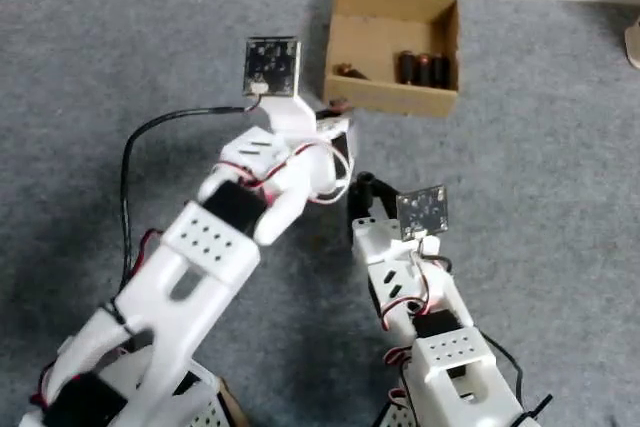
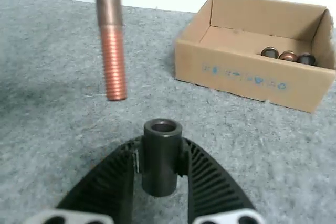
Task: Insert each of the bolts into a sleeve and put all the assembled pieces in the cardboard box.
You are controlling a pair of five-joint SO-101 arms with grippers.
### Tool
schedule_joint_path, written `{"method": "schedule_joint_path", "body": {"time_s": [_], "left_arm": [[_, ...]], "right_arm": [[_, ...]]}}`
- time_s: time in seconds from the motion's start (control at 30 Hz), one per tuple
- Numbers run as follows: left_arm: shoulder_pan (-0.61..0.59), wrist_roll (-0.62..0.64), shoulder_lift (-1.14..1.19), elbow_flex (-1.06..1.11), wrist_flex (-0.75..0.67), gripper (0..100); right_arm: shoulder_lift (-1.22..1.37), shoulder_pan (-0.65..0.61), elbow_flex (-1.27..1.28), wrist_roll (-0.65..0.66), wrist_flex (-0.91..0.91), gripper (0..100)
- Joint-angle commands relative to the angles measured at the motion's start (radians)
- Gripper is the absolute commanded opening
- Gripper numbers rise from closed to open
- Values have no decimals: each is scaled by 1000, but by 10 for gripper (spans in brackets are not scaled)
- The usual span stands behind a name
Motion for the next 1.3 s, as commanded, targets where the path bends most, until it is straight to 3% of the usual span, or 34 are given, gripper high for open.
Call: {"method": "schedule_joint_path", "body": {"time_s": [0.0,0.83,1.03,1.27], "left_arm": [[22,-6,-82,28,-87,5],[-7,-2,-96,77,-120,5],[-4,-2,-96,93,-121,5],[1,-2,-96,143,-123,5]], "right_arm": [[-22,-10,142,-9,1,5],[-30,-13,142,-8,-1,5],[-30,-87,142,-8,-2,5],[-28,-88,142,-8,-79,5]]}}
